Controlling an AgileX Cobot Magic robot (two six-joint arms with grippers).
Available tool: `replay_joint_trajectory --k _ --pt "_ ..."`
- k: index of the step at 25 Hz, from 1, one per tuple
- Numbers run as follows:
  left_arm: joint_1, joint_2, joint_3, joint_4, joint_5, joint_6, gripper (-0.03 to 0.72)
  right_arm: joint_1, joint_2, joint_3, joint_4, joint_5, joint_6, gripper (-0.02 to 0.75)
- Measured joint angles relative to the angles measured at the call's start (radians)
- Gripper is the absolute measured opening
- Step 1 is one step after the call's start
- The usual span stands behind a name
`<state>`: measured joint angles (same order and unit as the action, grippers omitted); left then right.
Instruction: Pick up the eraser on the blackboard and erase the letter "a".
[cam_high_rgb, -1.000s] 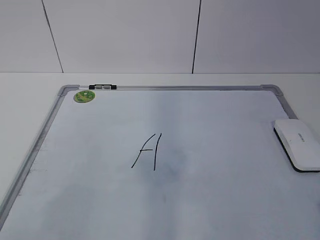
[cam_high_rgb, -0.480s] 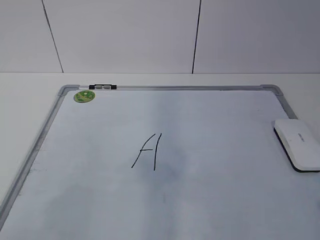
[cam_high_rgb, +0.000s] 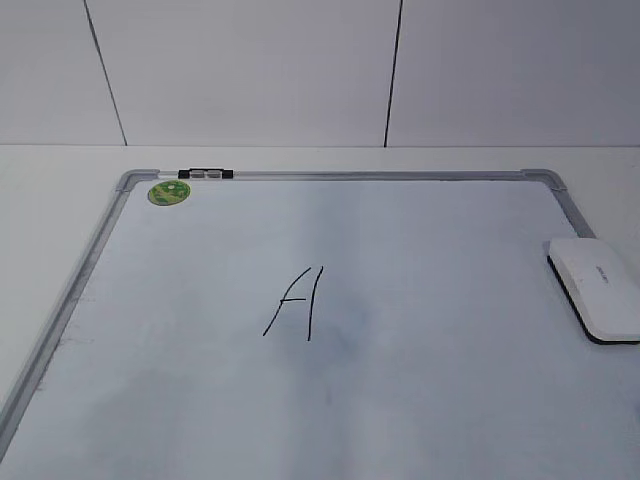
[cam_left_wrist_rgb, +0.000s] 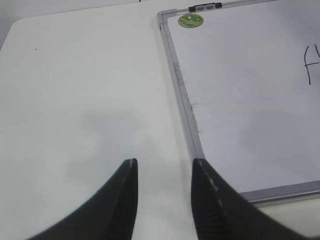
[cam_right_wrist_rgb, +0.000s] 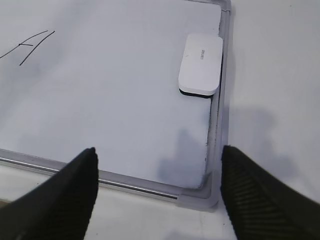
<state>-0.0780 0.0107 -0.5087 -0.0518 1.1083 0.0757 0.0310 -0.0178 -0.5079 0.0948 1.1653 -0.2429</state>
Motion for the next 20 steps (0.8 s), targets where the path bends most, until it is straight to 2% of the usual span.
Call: replay_joint_trajectory --k 6,20 --pt "0.01 0.0 0.0 0.0 0.0 0.0 0.249 0.0 0.0 0.0 0.0 0.0 0.0 0.581" --pt "0.01 0.0 0.0 0.0 0.0 0.0 0.246 0.0 0.0 0.0 0.0 0.0 0.0 0.58"
